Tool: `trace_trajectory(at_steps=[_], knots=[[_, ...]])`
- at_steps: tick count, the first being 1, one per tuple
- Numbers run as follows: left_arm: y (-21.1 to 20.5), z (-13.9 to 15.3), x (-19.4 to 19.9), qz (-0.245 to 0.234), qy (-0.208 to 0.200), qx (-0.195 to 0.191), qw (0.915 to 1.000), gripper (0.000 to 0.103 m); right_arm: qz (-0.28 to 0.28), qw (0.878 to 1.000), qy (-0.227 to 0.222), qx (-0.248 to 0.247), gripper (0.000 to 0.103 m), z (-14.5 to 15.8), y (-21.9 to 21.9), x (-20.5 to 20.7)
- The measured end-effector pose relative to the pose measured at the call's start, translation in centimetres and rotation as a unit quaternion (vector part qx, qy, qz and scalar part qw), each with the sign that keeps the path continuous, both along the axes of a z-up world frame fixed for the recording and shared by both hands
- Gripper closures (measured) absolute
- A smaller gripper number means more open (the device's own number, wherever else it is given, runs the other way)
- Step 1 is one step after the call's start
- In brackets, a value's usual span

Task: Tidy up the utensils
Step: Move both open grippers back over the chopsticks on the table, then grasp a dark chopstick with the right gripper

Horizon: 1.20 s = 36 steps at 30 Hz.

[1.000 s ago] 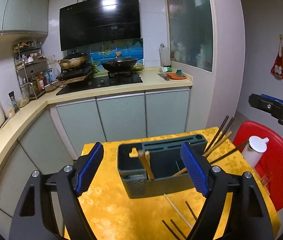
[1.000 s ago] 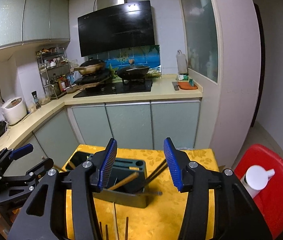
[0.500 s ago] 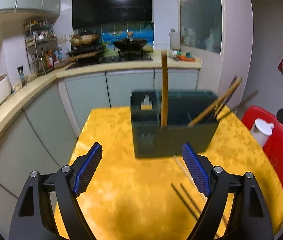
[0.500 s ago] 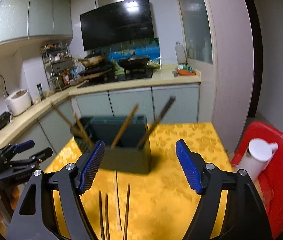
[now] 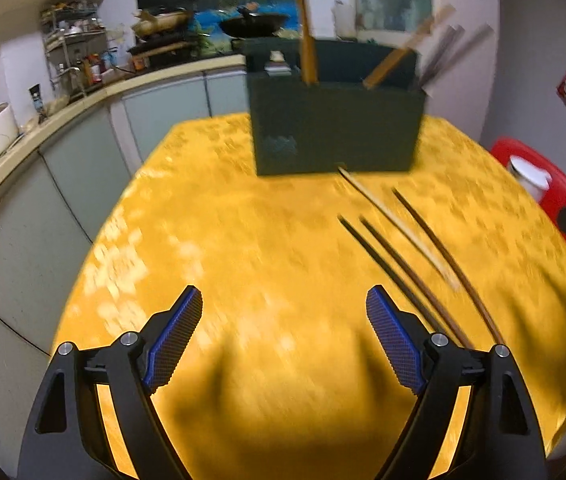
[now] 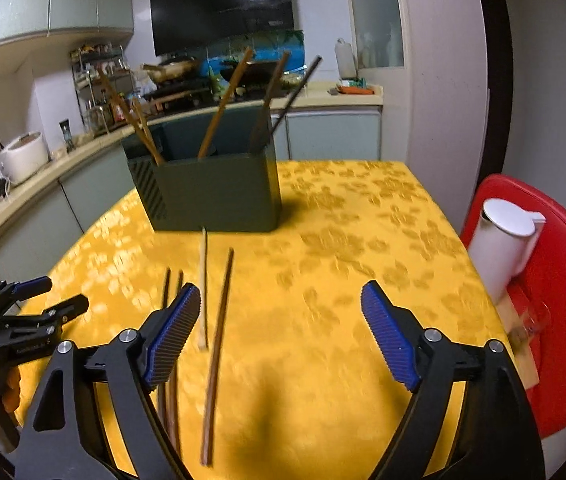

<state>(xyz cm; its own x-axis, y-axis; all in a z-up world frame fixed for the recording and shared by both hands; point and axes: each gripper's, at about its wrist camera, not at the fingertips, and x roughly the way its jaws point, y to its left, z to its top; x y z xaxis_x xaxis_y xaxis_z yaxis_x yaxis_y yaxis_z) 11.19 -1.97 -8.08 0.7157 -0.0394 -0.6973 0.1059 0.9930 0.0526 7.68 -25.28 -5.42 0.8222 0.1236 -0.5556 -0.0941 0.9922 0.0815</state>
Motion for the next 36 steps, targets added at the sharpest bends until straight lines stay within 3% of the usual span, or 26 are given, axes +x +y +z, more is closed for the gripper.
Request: trace_trajectory(at_steps=[5, 13, 17, 24, 36], knots=[[-2.6, -1.4, -3.1, -0.054, 0.013, 0.013, 0.9984, 0.021, -0.003, 1.0, 0.008, -0.017, 0.019, -1.6, -0.2, -1.6], [-6.6, -1.9, -7.1, -0.135, 0.027, -0.007, 0.9904, 0.017, -0.016, 1.0, 0.02, 0.005, 0.019, -2.7, -1.4, -2.7], [-8.6, -2.9, -8.1, -0.167, 0.043, 0.003, 0.9851, 0.017, -0.025, 0.999, 0.013, 0.018, 0.019, -2.3, -2.2, -2.9], [-10.0, -4.4, -7.9, -0.17, 0.064, 0.02, 0.9831, 0.017, -0.032, 0.999, 0.008, 0.031, 0.019, -1.9, -3.0, -3.1], [-8.2, -4.3, -7.6, -0.132, 0.055, 0.022, 0.9895, 0.017, -0.003, 0.999, 0.024, 0.022, 0.019, -3.1, -1.5, -3.6]])
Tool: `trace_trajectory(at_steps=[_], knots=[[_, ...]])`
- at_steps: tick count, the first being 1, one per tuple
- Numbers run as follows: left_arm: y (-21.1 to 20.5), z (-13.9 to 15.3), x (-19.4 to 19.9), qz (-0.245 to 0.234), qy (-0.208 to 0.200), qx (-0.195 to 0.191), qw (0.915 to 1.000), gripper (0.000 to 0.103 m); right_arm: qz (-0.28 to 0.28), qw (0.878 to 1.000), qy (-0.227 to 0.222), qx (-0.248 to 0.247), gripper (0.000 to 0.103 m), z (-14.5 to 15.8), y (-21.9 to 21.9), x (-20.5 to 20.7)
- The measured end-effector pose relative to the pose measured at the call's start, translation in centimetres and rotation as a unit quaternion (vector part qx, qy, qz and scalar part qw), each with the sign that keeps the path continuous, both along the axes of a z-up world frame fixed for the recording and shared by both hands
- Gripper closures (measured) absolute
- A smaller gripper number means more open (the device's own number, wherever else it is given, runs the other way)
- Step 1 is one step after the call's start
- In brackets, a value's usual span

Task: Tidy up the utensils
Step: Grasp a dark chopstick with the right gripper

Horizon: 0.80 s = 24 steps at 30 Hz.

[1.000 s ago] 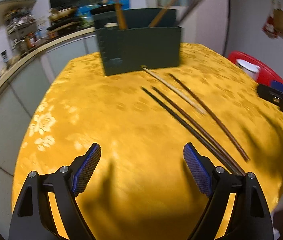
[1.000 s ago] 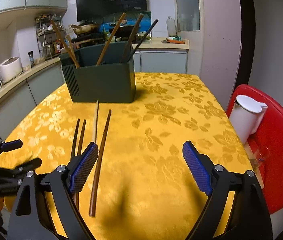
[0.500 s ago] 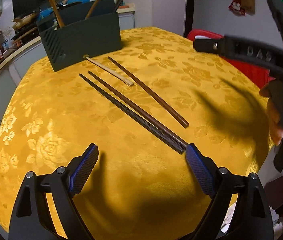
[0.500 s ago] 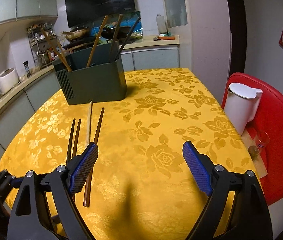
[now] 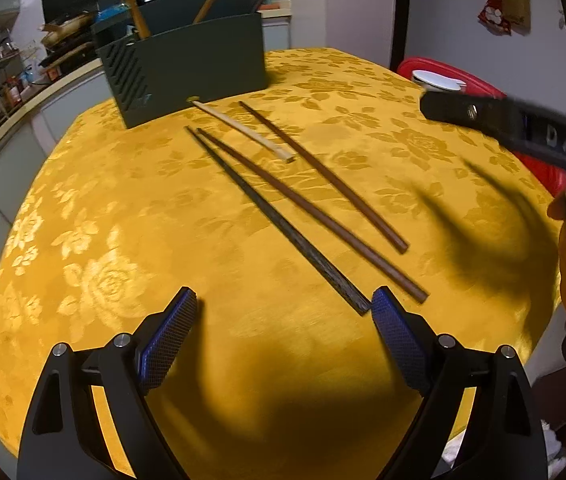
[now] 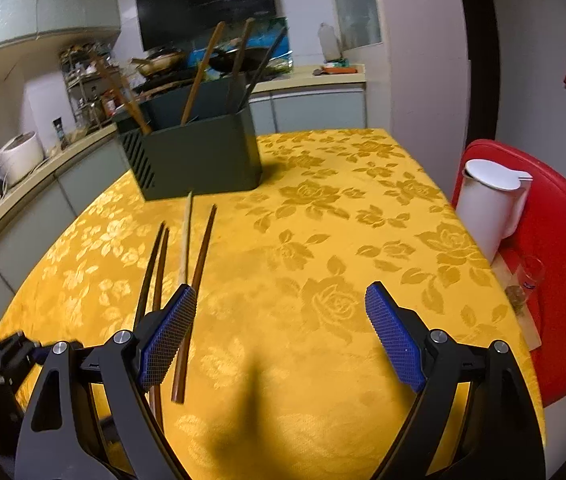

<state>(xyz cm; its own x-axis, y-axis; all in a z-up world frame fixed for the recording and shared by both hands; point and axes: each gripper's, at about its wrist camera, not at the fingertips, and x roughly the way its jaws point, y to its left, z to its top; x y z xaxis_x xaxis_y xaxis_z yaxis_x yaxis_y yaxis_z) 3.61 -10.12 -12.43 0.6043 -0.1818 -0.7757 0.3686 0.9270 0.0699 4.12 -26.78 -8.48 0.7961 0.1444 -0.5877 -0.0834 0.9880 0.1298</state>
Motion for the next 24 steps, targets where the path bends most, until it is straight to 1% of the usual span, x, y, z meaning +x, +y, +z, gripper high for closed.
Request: trace_trajectory(at_steps=[3, 9, 12, 14, 16, 17, 20, 21, 22, 23, 24], knots=[[0.9, 0.0, -0.2, 0.009, -0.008, 0.007, 0.9999, 0.017, 0.02, 1.0, 0.007, -0.012, 0.019, -0.7, 1.2, -0.5], [3.3, 0.1, -0.1, 0.044, -0.026, 0.016, 0.9986, 0.017, 0.049, 0.998, 0.024, -0.032, 0.019, -2.3, 3.1, -1.4], [4.2, 0.1, -0.1, 0.06, -0.032, 0.018, 0.9975, 0.018, 0.064, 0.996, 0.03, -0.047, 0.025, -2.9, 4.1, -1.7], [4.9, 0.1, 0.0, 0.072, -0.033, 0.013, 0.9968, 0.022, 0.071, 0.995, 0.033, -0.059, 0.03, -3.3, 4.9, -1.9], [5.4, 0.1, 0.1, 0.08, -0.033, 0.006, 0.9962, 0.029, 0.073, 0.995, 0.037, -0.065, 0.036, -3.6, 5.2, -1.8], [5.5, 0.1, 0.1, 0.082, -0.035, 0.004, 0.996, 0.03, 0.074, 0.994, 0.041, -0.065, 0.037, -3.8, 5.3, -1.8], [5.6, 0.1, 0.0, 0.083, -0.041, -0.002, 0.9957, 0.042, 0.078, 0.994, 0.05, -0.061, 0.045, -4.3, 5.5, -1.7], [5.5, 0.1, -0.1, 0.082, -0.042, -0.005, 0.9958, 0.047, 0.078, 0.994, 0.048, -0.064, 0.047, -4.4, 5.6, -1.7], [5.4, 0.1, -0.2, 0.078, -0.044, -0.008, 0.9959, 0.053, 0.081, 0.993, 0.042, -0.069, 0.051, -4.4, 5.9, -1.9], [5.3, 0.1, -0.3, 0.075, -0.045, -0.01, 0.9961, 0.057, 0.085, 0.993, 0.04, -0.068, 0.053, -4.4, 6.1, -1.9], [5.1, 0.1, -0.4, 0.071, -0.047, -0.013, 0.9963, 0.063, 0.088, 0.993, 0.037, -0.068, 0.057, -4.4, 6.2, -2.0]])
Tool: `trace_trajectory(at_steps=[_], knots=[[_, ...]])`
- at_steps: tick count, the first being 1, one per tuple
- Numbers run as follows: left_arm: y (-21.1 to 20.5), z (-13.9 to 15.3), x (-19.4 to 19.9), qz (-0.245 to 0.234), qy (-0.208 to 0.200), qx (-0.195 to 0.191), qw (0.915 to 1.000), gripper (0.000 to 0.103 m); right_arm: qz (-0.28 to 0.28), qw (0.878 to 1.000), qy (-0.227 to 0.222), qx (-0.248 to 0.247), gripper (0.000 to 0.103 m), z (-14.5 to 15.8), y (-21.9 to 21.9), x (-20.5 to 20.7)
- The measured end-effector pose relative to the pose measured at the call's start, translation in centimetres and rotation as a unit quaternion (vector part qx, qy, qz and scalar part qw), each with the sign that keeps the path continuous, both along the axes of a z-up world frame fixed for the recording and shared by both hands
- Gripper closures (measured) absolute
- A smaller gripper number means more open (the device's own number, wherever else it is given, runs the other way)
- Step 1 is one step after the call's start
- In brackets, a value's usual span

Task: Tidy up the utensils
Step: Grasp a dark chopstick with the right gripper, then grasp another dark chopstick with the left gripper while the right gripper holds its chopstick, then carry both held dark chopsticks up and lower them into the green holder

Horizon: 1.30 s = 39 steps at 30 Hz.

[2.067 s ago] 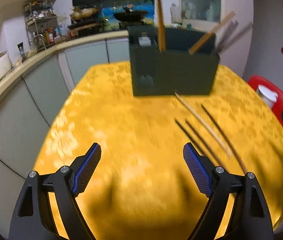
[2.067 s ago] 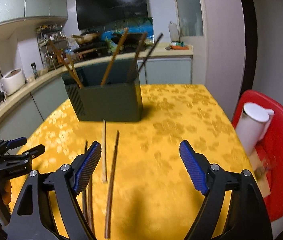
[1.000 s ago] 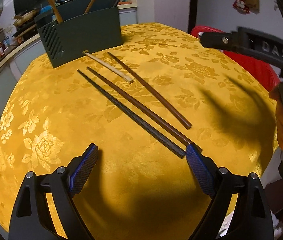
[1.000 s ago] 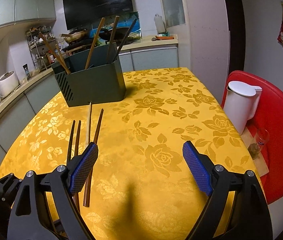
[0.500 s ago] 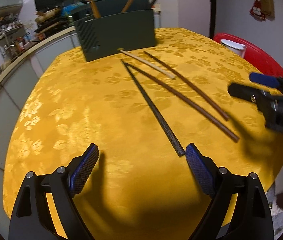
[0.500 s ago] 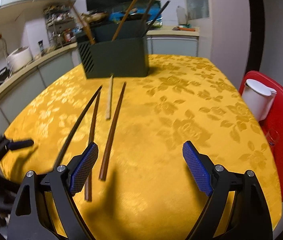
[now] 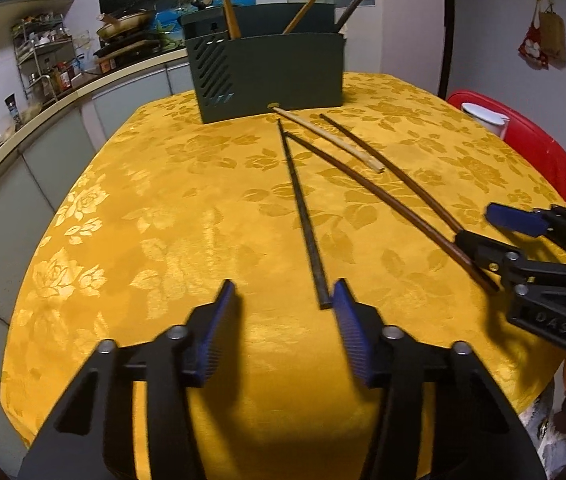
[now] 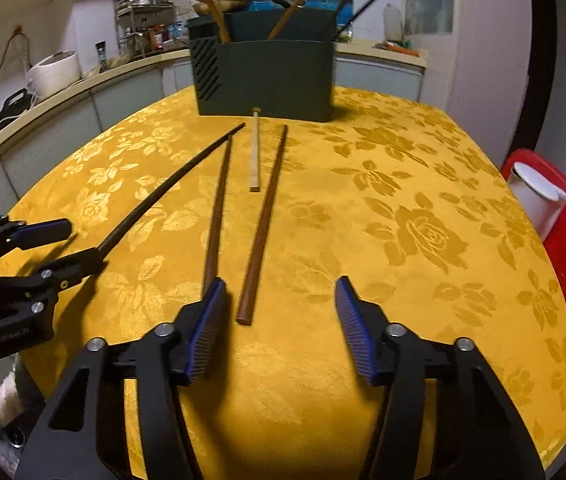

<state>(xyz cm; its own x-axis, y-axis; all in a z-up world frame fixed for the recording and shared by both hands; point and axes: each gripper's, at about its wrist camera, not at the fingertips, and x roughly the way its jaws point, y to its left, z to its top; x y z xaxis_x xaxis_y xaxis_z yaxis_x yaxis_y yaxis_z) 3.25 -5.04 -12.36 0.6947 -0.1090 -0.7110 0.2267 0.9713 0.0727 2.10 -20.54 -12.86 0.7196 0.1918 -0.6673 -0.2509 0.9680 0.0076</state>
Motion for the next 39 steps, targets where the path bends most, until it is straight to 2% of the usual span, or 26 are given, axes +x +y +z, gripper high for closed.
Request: trace_trajectory(at_steps=[7, 11, 16, 20, 23, 30, 39], knots=[[-1.0, -0.1, -0.1, -0.023, 0.0, -0.009, 0.9997, 0.093, 0.014, 0.999, -0.027, -0.019, 0.074, -0.1, 1.2, -0.4], [-1.1, -0.1, -0.1, -0.024, -0.002, -0.006, 0.9997, 0.094, 0.015, 1.0, -0.022, -0.008, 0.078, -0.1, 1.0, -0.1], [-0.4, -0.1, 0.2, -0.014, 0.003, -0.006, 0.9999, 0.095, 0.016, 1.0, -0.013, -0.008, 0.094, 0.0, 1.1, 0.0], [0.7, 0.5, 0.6, -0.005, 0.005, -0.012, 0.9999, 0.096, 0.008, 1.0, 0.006, 0.012, 0.095, 0.2, 0.3, 0.1], [1.5, 1.6, 0.6, -0.001, -0.009, -0.014, 0.9999, 0.096, -0.003, 0.999, 0.01, 0.036, 0.096, 1.0, -0.9, 0.2], [2.9, 6.1, 0.3, 0.003, -0.066, -0.011, 0.9977, 0.096, -0.018, 0.996, -0.048, 0.068, 0.096, 6.0, -2.8, -0.8], [3.2, 12.7, 1.9, -0.008, -0.116, -0.02, 0.9931, 0.096, -0.009, 0.988, -0.132, 0.083, 0.096, 13.3, -4.1, -0.7]])
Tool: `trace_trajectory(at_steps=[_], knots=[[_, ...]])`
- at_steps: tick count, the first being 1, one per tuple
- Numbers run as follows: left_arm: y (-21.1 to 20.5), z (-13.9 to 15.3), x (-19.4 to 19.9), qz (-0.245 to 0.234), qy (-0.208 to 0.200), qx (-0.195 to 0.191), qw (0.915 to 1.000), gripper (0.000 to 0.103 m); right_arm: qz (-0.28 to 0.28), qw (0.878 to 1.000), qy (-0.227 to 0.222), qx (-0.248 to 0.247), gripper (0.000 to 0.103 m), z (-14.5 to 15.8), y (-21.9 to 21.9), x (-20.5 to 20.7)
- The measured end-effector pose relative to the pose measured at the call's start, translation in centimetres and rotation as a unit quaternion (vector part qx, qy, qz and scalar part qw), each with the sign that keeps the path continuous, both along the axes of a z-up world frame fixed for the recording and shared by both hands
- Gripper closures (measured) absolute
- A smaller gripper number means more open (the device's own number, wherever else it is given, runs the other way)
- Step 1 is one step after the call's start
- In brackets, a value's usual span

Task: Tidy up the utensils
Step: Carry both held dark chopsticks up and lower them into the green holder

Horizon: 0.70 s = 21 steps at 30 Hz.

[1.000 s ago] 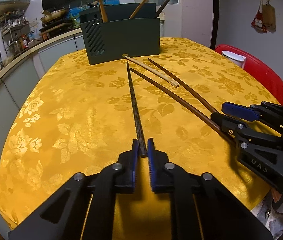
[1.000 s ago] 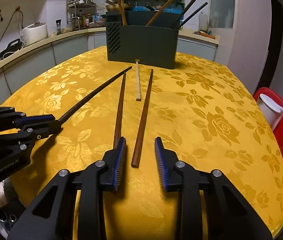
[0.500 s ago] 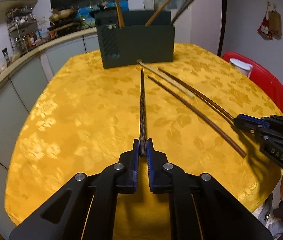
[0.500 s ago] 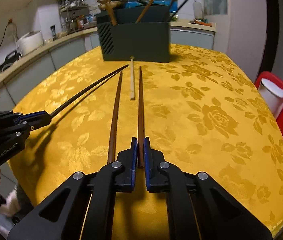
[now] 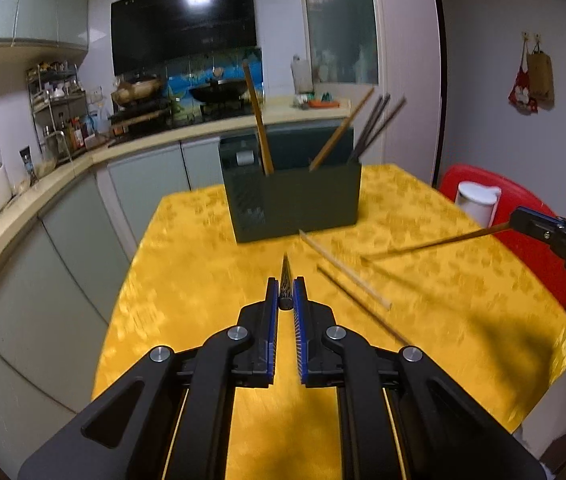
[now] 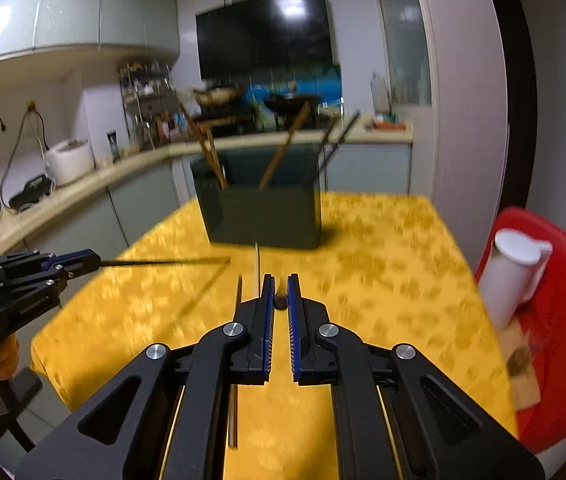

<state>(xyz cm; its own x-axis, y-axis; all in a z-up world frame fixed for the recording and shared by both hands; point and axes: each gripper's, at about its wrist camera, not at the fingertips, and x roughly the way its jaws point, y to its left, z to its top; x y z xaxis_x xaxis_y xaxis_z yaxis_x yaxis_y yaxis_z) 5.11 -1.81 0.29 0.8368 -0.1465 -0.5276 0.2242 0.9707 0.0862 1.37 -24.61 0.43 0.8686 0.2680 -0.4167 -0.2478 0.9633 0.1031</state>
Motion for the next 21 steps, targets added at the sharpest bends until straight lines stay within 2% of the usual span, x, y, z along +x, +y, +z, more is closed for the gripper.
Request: trace_trajectory(at_steps=[4, 11, 16, 21], knots=[[-0.4, 2.5, 0.6, -0.004, -0.023, 0.004, 0.9997, 0.096, 0.011, 1.0, -0.025, 0.002, 0.096, 2.6, 0.2, 0.5], [-0.4, 4.6, 2.4, -0.014, -0.024, -0.004, 0.9996, 0.096, 0.019, 1.0, -0.023, 0.009, 0.096, 3.9, 0.6, 2.8], [-0.5, 5.7, 4.1, -0.026, -0.015, -0.005, 0.9995, 0.096, 0.026, 0.999, -0.002, 0.033, 0.096, 5.2, 0.2, 5.4], [-0.4, 7.6, 6.8, -0.039, 0.004, -0.019, 0.999, 0.096, 0.025, 0.997, 0.023, 0.064, 0.096, 7.7, -0.9, 9.3]])
